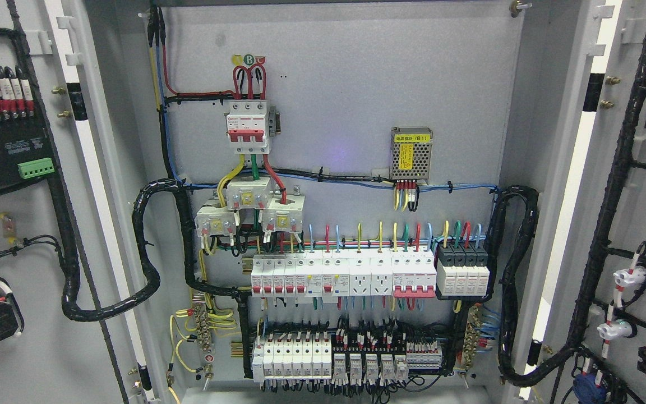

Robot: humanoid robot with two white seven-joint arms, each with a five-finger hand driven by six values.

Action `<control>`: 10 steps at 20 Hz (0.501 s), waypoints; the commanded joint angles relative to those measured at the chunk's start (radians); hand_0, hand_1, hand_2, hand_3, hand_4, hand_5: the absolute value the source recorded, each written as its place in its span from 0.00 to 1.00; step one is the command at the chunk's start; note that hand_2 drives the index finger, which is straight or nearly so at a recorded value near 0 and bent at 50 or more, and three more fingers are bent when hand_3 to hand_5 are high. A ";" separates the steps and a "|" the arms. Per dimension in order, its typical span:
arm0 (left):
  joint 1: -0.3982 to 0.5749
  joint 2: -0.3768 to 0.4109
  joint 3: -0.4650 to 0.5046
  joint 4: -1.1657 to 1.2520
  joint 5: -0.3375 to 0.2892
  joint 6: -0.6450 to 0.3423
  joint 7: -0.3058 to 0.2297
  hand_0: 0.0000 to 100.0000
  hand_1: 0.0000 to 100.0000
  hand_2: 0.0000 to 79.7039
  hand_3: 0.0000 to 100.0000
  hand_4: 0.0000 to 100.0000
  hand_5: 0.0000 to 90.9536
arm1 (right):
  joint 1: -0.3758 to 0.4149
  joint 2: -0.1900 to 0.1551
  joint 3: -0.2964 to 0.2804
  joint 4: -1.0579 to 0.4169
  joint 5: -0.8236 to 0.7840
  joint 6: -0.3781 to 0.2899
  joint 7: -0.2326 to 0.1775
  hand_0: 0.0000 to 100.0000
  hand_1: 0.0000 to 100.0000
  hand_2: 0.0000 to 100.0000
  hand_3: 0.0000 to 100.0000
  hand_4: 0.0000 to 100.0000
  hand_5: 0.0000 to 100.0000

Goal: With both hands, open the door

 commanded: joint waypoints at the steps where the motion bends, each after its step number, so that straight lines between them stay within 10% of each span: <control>1: -0.034 0.017 0.021 0.087 -0.002 0.038 0.000 0.00 0.00 0.00 0.00 0.04 0.00 | 0.000 -0.019 -0.044 0.017 -0.056 0.009 0.028 0.00 0.00 0.00 0.00 0.00 0.00; 10: -0.096 0.017 0.021 0.166 -0.015 0.084 0.000 0.00 0.00 0.00 0.00 0.04 0.00 | -0.009 -0.031 -0.068 0.037 -0.117 0.074 0.090 0.00 0.00 0.00 0.00 0.00 0.00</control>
